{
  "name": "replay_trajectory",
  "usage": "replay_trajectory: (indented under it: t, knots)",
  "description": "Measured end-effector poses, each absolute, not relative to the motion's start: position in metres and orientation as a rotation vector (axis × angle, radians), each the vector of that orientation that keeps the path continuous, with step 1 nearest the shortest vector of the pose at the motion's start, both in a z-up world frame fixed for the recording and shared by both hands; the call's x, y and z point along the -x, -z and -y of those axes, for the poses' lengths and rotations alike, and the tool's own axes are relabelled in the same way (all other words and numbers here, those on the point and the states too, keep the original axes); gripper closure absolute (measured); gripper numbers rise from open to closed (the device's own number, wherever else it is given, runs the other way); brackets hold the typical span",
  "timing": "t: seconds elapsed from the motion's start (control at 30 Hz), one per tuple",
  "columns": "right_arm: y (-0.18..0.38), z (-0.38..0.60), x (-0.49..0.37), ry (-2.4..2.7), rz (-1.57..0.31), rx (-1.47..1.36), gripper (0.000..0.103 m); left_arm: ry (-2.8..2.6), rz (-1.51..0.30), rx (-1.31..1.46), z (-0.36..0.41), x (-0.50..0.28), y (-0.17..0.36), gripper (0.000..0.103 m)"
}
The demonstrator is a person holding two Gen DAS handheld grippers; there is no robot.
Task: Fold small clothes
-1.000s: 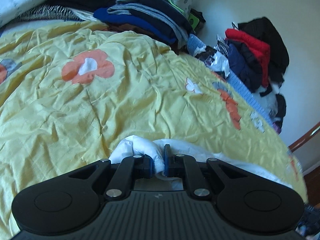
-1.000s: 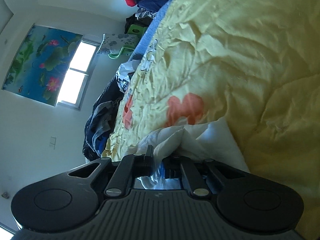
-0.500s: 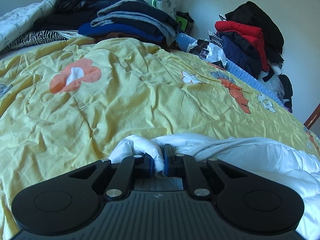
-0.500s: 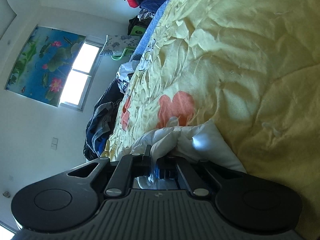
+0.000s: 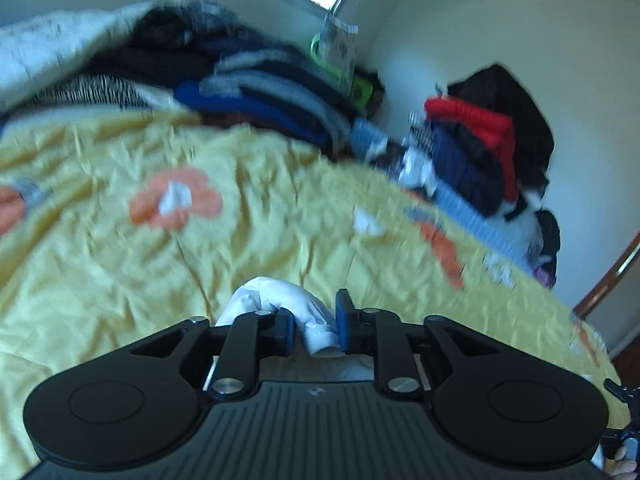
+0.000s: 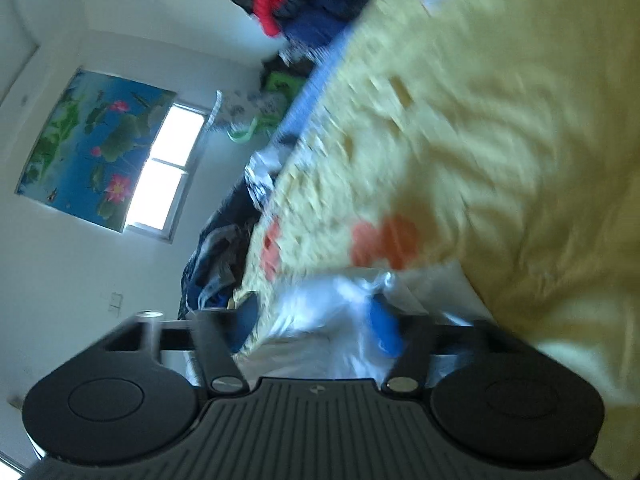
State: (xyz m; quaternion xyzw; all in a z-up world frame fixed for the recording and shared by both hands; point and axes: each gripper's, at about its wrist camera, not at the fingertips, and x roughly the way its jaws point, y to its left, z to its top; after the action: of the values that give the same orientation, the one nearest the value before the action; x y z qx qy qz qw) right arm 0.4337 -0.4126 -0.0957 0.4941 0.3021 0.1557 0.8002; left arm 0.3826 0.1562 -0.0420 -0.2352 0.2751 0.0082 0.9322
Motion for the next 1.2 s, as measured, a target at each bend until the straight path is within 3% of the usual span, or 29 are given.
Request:
replay_trajectory:
  t: [0.07, 0.1, 0.17, 0.2, 0.23, 0.4, 0.6, 0.73, 0.8, 0.87, 1.2]
  knots:
    - [0.073, 0.412, -0.425, -0.31, -0.577, -0.987, 0.036, -0.027, -0.51, 0.437, -0.15, -0.371, 0.029, 0.077]
    - [0.062, 0.411, -0.42, -0.303, -0.55, -0.957, 0.036, -0.023, -0.484, 0.42, -0.146, -0.365, 0.023, 0.069]
    - [0.041, 0.398, -0.409, -0.339, -0.505, -0.877, 0.036, 0.023, -0.436, 0.384, -0.138, -0.356, 0.013, 0.032]
    - [0.03, 0.386, -0.405, -0.378, -0.507, -0.812, 0.036, 0.041, -0.406, 0.354, -0.133, -0.354, 0.008, 0.003]
    - [0.021, 0.37, -0.402, -0.409, -0.515, -0.73, 0.036, 0.042, -0.361, 0.315, -0.128, -0.352, 0.003, 0.0]
    - [0.009, 0.284, -0.41, -0.468, -0.549, -0.268, 0.025, -0.068, -0.342, 0.159, -0.106, -0.364, -0.009, 0.0]
    - [0.025, 0.216, -0.43, -0.497, -0.571, -0.03, 0.026, -0.073, -0.358, -0.064, -0.048, -0.374, 0.017, 0.0]
    - [0.049, 0.189, -0.447, -0.453, -0.632, 0.151, 0.02, -0.013, -0.485, -0.199, -0.01, -0.403, 0.048, 0.0]
    - [0.062, 0.189, -0.454, -0.434, -0.648, 0.146, 0.009, -0.022, -0.566, -0.269, 0.002, -0.42, 0.067, 0.0]
    - [0.073, 0.201, -0.462, -0.416, -0.68, 0.083, 0.005, -0.015, -0.603, -0.217, -0.002, -0.429, 0.074, 0.0]
    - [0.093, 0.205, -0.47, -0.404, -0.688, 0.009, 0.003, -0.007, -0.621, -0.183, -0.002, -0.438, 0.093, 0.0]
